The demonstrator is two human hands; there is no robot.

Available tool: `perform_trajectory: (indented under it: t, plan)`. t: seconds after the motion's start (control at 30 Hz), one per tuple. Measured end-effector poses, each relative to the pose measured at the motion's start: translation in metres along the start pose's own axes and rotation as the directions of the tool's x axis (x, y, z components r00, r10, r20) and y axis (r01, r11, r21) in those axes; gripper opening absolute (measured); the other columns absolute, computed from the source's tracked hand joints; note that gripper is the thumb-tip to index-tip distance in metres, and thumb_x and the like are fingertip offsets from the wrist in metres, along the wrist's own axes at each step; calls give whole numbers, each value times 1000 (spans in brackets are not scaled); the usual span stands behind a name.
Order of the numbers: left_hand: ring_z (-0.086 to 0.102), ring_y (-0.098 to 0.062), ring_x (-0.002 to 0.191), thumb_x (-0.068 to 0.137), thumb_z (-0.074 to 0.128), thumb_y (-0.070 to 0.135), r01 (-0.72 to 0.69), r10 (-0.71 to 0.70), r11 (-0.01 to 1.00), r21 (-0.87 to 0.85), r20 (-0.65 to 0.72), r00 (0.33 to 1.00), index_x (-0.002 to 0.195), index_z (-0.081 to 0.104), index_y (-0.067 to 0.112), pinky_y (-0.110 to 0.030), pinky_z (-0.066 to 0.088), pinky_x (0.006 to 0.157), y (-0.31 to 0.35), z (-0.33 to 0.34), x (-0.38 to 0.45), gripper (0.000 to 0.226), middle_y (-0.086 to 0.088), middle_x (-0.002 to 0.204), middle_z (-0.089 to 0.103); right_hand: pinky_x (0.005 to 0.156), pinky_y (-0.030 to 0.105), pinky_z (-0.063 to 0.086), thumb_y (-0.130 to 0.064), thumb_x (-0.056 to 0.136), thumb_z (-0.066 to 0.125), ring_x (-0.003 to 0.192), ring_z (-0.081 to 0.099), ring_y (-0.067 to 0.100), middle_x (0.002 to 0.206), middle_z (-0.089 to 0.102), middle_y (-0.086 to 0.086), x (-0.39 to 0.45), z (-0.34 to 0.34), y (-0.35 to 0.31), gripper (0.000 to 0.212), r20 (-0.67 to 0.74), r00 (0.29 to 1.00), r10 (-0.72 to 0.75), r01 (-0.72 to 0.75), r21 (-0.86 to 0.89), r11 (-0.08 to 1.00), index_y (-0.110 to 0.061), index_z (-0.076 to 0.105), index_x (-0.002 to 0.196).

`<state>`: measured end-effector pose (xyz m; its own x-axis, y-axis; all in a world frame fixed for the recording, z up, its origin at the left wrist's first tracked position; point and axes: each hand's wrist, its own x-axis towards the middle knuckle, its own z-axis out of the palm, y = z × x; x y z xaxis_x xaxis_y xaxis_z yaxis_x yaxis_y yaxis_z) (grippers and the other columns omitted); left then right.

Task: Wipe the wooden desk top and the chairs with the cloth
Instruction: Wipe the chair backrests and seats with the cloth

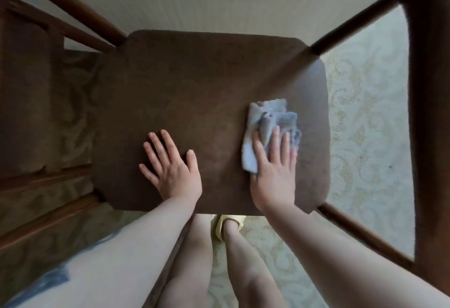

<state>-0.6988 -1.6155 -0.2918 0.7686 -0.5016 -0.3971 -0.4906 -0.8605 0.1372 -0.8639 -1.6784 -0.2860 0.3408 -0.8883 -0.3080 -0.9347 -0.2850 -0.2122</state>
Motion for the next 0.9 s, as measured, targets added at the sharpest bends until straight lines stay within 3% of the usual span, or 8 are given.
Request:
perform_trajectory:
  t: [0.17, 0.3, 0.4, 0.5, 0.6, 0.67, 0.8, 0.9]
  plan:
    - [-12, -20, 148, 98, 36, 36, 66, -66, 998, -12, 4, 998, 153, -6, 23, -53, -3, 115, -13, -12, 17, 70, -1, 161, -13, 120, 45, 2, -31, 90, 48, 149, -2, 23, 162, 2, -2, 64, 0, -35, 71, 235, 625, -744, 777, -93, 623, -40, 15, 151]
    - [-13, -23, 147, 99, 34, 42, 91, -91, 996, 8, -4, 996, 153, -7, 22, -53, -3, 115, -33, -25, 39, 71, -5, 160, -16, 119, 47, -1, -23, 88, 51, 148, -7, 27, 162, -5, 4, 96, -17, -25, 80, 10, 997, 78, -77, -7, 997, -36, 6, 153]
    - [-14, -23, 147, 99, 35, 42, 160, -160, 986, -45, -2, 987, 153, -6, 20, -54, -2, 115, -46, -37, 54, 72, -5, 160, -17, 119, 49, 3, -23, 80, 54, 148, -6, 31, 162, -1, 7, 46, -2, -61, 84, 33, 995, -99, 100, -26, 995, -37, 12, 152]
    - [-14, -22, 147, 100, 33, 38, 236, -236, 967, -95, 13, 972, 154, -5, 22, -55, -1, 116, -59, -42, 60, 68, -4, 160, -17, 120, 48, 3, -32, 87, 39, 148, -10, 26, 162, -4, 0, 30, 11, -108, 67, 282, 685, -672, 704, -14, 711, -44, 17, 150]
    - [-12, -21, 148, 103, 25, 36, 321, -322, 927, -195, 25, 946, 155, 0, 23, -52, 2, 117, -70, -46, 67, 59, -1, 161, -13, 118, 45, -10, -35, 97, 37, 145, -22, 21, 159, -19, -5, 89, -2, -147, 67, 486, 377, -788, 923, -129, 362, -46, -2, 150]
    - [-10, -20, 148, 103, 22, 40, 337, -339, 906, -255, 40, 940, 154, -1, 24, -49, 3, 117, -74, -46, 71, 59, 0, 161, -12, 116, 44, -16, -33, 98, 39, 145, -23, 20, 159, -22, -6, 129, -9, -153, 72, 500, 452, -739, 892, -257, 372, -46, -11, 148]
    - [-9, -19, 148, 101, 16, 46, 374, -380, 882, -287, 36, 924, 153, -5, 23, -48, 1, 118, -72, -41, 73, 61, 0, 161, -11, 119, 51, -2, -27, 91, 51, 148, -8, 28, 162, -1, 4, 119, 0, -147, 75, 53, 918, -394, 397, -110, 911, -38, 10, 153]
    - [-7, -19, 148, 94, 9, 50, 431, -449, 836, -339, 29, 893, 154, -2, 20, -48, 1, 118, -67, -42, 74, 68, 0, 162, -8, 119, 49, 1, -30, 89, 51, 148, -7, 29, 162, 1, 5, 74, 23, -173, 72, 189, 705, -683, 704, -73, 706, -34, 18, 153]
